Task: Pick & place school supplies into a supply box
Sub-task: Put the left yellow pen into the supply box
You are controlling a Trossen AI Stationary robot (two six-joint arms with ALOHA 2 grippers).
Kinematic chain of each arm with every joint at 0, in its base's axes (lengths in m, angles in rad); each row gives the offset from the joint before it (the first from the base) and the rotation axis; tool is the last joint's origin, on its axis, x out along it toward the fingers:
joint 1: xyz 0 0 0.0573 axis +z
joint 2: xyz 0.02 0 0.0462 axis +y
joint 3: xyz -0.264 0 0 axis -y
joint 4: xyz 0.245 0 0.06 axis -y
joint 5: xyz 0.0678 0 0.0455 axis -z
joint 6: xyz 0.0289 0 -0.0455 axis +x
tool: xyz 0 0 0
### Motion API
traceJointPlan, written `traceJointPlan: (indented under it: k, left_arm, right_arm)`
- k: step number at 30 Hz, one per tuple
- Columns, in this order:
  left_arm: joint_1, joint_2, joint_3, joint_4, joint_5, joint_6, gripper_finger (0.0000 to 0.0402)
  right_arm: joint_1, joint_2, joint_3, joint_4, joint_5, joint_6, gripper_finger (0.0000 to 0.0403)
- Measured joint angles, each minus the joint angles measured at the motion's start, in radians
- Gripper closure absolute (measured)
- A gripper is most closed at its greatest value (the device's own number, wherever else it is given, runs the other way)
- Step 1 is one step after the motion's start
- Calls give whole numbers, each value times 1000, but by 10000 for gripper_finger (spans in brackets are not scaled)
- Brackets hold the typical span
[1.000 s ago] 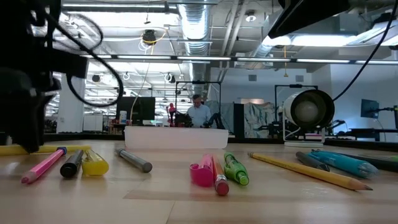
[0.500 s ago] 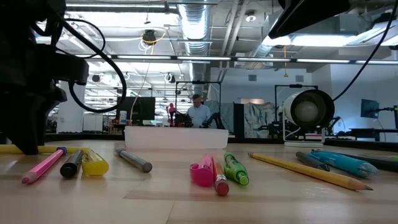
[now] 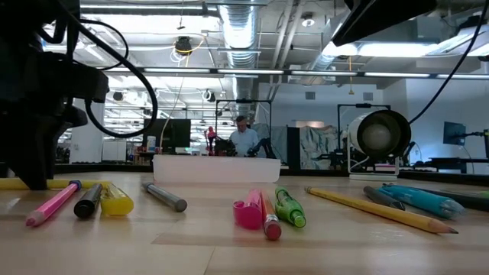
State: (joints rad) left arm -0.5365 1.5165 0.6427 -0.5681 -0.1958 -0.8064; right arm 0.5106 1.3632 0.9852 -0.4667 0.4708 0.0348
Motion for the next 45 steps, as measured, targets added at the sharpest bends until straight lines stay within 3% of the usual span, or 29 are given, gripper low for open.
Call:
traceJointPlan:
  k: [7, 12, 24, 29, 36, 41, 45]
  left_arm:
    - [-1, 11, 43, -62, -60, -9, 388]
    - [-7, 16, 92, -172, -194, -10, 390]
    - [-61, 12, 157, -189, -307, -23, 390]
    - [-42, 11, 185, -181, -427, 27, 390]
    - [106, 10, 219, -28, -577, 251, 390]
    - [282, 9, 220, 169, -564, 471, 390]
    - [416, 9, 220, 275, -470, 592, 390]
  right_arm:
    - [0, 0, 0, 0, 0, 0, 269]
    - [0, 0, 0, 0, 1, 0, 269]
    - [0, 0, 0, 0, 2, 18, 269]
    - [-1, 0, 0, 4, 2, 11, 269]
    - [-3, 0, 0, 25, 2, -9, 269]
    - [-3, 0, 0, 31, 2, -10, 269]
    - [-2, 0, 0, 27, 2, -9, 269]
